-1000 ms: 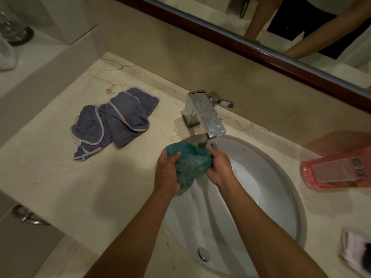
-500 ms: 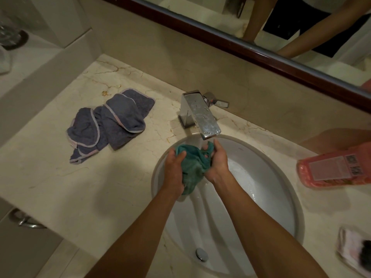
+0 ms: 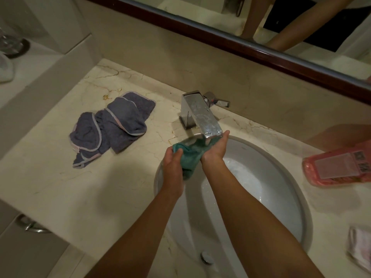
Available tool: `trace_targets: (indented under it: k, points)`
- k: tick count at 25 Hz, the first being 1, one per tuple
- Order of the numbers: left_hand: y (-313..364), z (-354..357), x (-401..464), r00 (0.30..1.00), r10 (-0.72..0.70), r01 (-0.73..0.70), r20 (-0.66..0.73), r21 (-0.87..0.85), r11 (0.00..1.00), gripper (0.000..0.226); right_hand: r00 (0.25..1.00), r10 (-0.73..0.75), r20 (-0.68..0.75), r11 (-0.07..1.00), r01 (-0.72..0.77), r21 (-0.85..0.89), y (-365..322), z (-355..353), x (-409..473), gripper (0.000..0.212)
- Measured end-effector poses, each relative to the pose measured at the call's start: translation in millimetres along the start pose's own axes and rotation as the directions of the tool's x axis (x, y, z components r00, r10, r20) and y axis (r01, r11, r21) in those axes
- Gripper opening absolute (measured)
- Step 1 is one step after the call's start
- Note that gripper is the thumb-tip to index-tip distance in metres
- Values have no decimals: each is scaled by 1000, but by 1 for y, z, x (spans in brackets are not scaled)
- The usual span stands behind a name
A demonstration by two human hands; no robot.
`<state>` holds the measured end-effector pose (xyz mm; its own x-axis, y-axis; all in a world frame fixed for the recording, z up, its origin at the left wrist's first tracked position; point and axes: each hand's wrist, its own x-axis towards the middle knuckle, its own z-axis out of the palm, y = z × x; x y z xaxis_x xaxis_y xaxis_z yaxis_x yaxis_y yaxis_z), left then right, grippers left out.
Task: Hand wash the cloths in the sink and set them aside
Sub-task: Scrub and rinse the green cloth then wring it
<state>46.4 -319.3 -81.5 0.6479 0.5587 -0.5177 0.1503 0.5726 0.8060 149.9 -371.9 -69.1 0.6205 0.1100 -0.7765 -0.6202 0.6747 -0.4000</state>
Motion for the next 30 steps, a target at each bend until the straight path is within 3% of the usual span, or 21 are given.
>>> trace_targets:
  k: [9,12,15,18,20,22,25,28,30]
  points:
    - [-4,-9,2,991,33,-22,129,-85,996,27,996,-84,-23,969,87,230,4,16,3,63]
    - [-4,-6,6,990,8,6,144,-96,995,26,995,-78,-57,971,89,223,4,17,5,58]
    - [-7,6,12,994,8,-14,109,59,998,20,992,-90,-92,985,102,137,-2,7,5,52]
    - [-10,29,17,1000,1,-4,12,251,968,15,994,-92,-58,983,100,151,-13,-10,2,31]
    - [-11,45,19,1000,1,1,-13,191,982,19,997,-72,-7,987,73,142,-21,-20,-2,29]
    - [-15,56,24,1000,-4,6,-24,86,996,20,999,-41,26,999,40,23,-27,-30,-5,20]
    - [-28,64,33,997,-63,68,-46,95,993,21,995,-3,96,998,9,-61,-29,-47,-7,10]
    - [-41,71,39,981,-186,189,-51,60,980,44,992,57,117,997,-49,-65,-26,-63,-8,20]
    - [-47,75,40,966,-255,256,31,-34,966,51,989,89,118,993,-79,-85,-25,-71,-4,21]
